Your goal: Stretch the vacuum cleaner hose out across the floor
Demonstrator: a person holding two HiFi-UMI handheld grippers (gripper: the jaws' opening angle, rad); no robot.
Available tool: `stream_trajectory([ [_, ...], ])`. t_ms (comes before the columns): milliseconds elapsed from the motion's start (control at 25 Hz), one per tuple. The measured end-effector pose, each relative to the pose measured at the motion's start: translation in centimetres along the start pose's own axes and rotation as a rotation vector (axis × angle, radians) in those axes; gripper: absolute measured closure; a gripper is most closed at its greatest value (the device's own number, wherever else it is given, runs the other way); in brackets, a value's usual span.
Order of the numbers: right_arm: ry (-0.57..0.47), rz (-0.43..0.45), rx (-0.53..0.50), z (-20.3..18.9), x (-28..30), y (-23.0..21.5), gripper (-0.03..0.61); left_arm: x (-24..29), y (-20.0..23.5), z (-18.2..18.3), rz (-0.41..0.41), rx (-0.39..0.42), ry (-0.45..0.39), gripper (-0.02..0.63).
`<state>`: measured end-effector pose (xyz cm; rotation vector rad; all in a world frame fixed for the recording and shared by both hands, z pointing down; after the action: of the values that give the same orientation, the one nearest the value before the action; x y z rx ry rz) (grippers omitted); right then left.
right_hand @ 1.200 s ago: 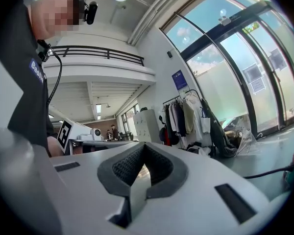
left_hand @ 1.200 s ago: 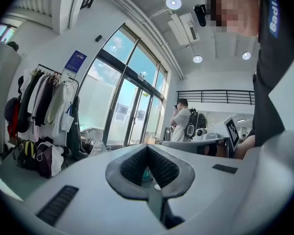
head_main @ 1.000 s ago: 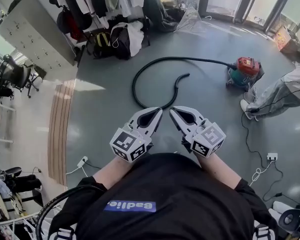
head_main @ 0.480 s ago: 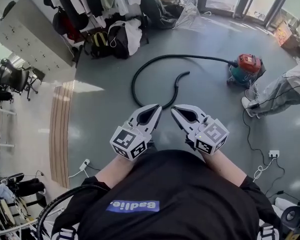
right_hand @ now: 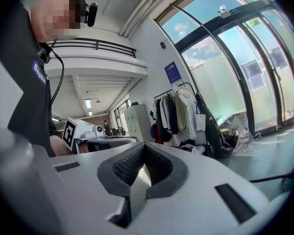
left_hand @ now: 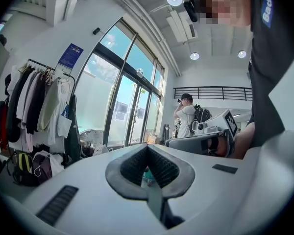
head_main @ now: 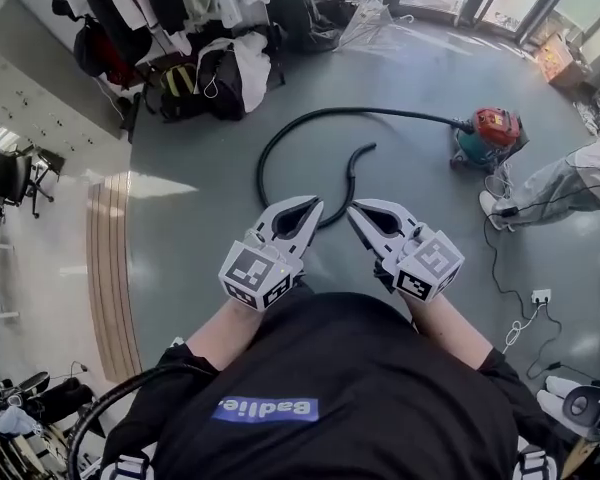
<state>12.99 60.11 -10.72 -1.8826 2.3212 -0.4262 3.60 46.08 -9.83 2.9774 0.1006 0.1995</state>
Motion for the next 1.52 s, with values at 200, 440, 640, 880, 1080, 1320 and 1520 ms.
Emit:
stream_trajectory([
  [200, 0.036, 0.006, 0.005, 1.0, 7.3, -2.1, 0.584, -0.3, 8.1, 0.9, 0.021, -0.002, 0.009, 0.617],
  [440, 0.059, 0.006, 0.005, 2.0, 13.3, -4.2, 0.584, -0.5, 15.1, 0.7, 0.058, -0.041, 0.03, 0.617],
  [640, 0.074, 0.038, -0.006, 2.8, 15.2, -6.7, 0.584, 1.1, 17.5, 1.3, 0.088, -0.042, 0.028, 0.617],
  [880, 0.057, 0.098, -0.004, 3.8, 15.6, -12.3, 0.584, 5.5, 18.4, 1.8, 0.138, -0.024, 0.046, 0.617],
  [1080, 0.061, 0.179, 0.005, 4.6, 15.4, -18.9, 0.584, 10.8, 19.0, 2.6, 0.199, -0.006, 0.067, 0.617],
  [1320, 0.101, 0.272, 0.008, 5.4, 16.8, -25.5, 0.584, 15.9, 20.9, 2.5, 0.29, -0.028, 0.094, 0.617],
  [1520, 0.146, 0.302, 0.015, 5.5, 18.9, -27.8, 0.584, 16.8, 22.9, 2.2, 0.32, -0.054, 0.098, 0.617],
])
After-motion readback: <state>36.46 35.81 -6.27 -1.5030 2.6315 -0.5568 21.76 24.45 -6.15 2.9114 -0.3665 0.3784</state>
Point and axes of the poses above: the fingertips, and each gripper's own axes: x forward along the fingers, y to its left, z out of its top, the point moved 8 cm from there along -x, backward along the fingers, and after that the axes turned 11 degrees about z, right-handed, at the moved point
